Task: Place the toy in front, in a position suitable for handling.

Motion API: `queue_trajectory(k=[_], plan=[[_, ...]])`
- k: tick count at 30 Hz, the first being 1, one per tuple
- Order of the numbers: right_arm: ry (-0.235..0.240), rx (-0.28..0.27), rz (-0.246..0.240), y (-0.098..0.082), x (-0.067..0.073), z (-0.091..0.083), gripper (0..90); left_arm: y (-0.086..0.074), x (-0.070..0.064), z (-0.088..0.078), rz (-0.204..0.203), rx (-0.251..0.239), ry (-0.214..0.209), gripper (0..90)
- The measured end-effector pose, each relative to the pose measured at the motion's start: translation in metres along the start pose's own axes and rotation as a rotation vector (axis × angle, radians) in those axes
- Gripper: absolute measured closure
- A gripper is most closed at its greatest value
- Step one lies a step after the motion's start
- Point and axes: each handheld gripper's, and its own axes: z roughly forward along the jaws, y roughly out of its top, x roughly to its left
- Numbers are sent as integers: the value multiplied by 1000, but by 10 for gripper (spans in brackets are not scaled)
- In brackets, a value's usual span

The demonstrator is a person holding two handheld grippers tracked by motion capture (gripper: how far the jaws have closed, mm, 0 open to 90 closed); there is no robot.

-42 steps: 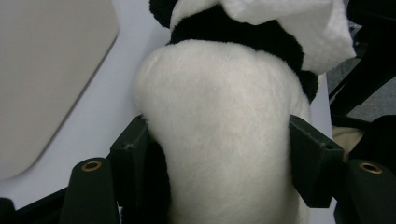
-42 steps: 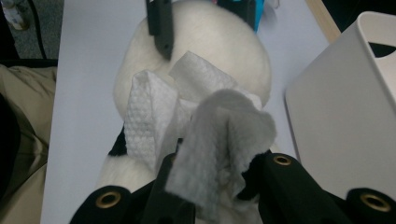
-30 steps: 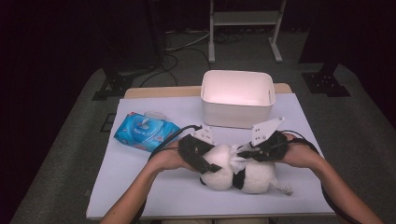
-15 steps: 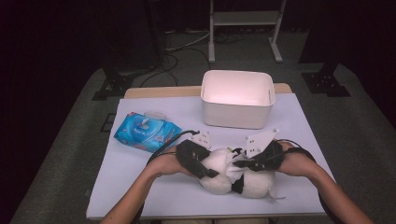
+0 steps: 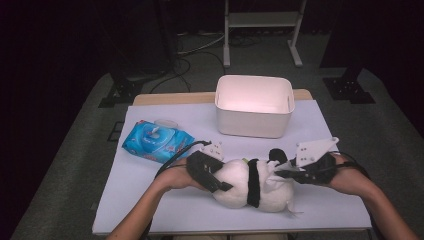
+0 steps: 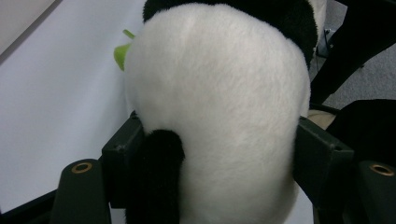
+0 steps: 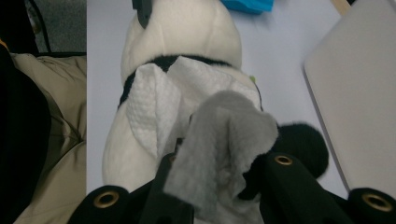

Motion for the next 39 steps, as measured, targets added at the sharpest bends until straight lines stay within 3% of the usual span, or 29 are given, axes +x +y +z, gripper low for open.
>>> queue_trajectory(k=[8, 13, 25, 30, 33, 39], plan=[[-30, -12, 103, -41, 2, -10, 782, -2, 1, 0, -2, -8, -6, 280], [-25, -62, 134, -48, 1, -9, 780, -3, -2, -1, 19, -10, 12, 277], [-29, -77, 73, -11, -14, 0, 780, 4, -10, -1, 83, 22, 46, 281], [8, -44, 25, 13, -16, 17, 780, 10, -19, 0, 133, 46, 73, 281], [24, 1, -14, 27, -12, 32, 780, 11, -19, 0, 136, 59, 72, 281], [59, 18, -56, 40, -6, 45, 780, 7, -18, 0, 129, 49, 60, 282]])
